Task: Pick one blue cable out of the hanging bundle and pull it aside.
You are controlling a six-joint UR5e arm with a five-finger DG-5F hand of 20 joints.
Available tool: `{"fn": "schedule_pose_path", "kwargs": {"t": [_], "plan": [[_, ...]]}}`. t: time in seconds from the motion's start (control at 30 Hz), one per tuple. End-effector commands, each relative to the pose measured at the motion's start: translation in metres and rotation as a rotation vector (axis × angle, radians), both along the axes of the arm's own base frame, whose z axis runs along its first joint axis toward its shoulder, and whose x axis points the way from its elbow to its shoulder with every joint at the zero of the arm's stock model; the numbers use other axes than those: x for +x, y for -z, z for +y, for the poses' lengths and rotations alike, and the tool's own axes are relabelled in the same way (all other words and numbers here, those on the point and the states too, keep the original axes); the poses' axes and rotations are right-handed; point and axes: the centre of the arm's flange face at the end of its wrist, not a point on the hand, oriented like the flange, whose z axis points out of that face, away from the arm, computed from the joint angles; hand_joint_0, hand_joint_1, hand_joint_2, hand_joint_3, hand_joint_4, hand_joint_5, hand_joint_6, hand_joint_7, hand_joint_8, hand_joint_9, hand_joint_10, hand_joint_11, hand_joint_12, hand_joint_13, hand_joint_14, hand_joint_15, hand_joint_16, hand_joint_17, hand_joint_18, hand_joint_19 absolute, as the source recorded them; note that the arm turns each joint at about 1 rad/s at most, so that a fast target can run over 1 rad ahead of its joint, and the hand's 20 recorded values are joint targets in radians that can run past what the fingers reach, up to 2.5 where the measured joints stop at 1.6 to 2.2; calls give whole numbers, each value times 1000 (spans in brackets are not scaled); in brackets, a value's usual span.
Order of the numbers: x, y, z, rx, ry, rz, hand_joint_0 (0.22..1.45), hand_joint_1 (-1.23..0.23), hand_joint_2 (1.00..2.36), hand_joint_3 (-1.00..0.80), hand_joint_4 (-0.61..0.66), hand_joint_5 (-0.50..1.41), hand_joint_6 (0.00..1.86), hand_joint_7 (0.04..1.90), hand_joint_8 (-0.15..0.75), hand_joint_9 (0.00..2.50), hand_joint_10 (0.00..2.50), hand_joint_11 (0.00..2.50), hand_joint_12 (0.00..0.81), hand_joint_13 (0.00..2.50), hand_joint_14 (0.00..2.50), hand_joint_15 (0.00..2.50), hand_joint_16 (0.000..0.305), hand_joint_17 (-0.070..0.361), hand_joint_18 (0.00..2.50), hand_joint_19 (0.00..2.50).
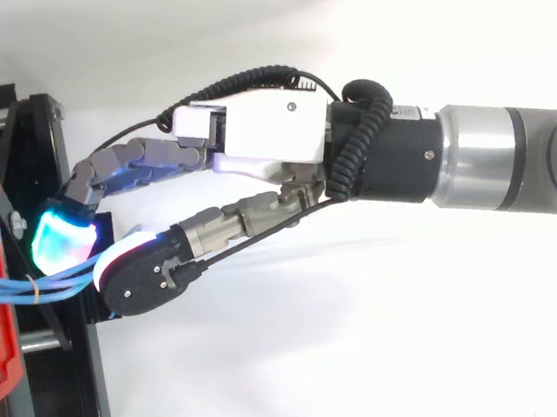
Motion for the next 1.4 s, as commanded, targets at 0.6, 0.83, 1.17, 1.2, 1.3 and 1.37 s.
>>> {"fn": "schedule_pose_path", "kwargs": {"t": [0.6,0.83,1.17,1.2,1.3,1.37], "plan": [[3,-20,24,7,-50,-30,559,-704,1001,-493,267,-116,502,1078,248,679,8,252,286,512,9,211,39,88,434,308],[6,-26,26,50,-54,-50,552,-673,1000,-491,273,-114,502,1082,252,688,8,255,289,519,9,209,39,88,446,330],[14,-43,25,58,-75,-85,531,-570,1000,-500,277,-109,502,1090,261,702,10,249,296,520,9,220,40,90,456,338],[14,-43,23,59,-73,-85,531,-568,1000,-500,273,-108,502,1095,261,703,10,249,297,519,9,221,40,90,456,339],[15,-47,21,61,-73,-90,530,-568,1000,-500,273,-106,502,1114,264,706,8,258,298,520,9,217,40,91,458,334],[16,-47,22,62,-79,-91,531,-571,1000,-500,270,-105,502,1111,261,706,10,255,297,520,10,220,40,91,457,339]]}}
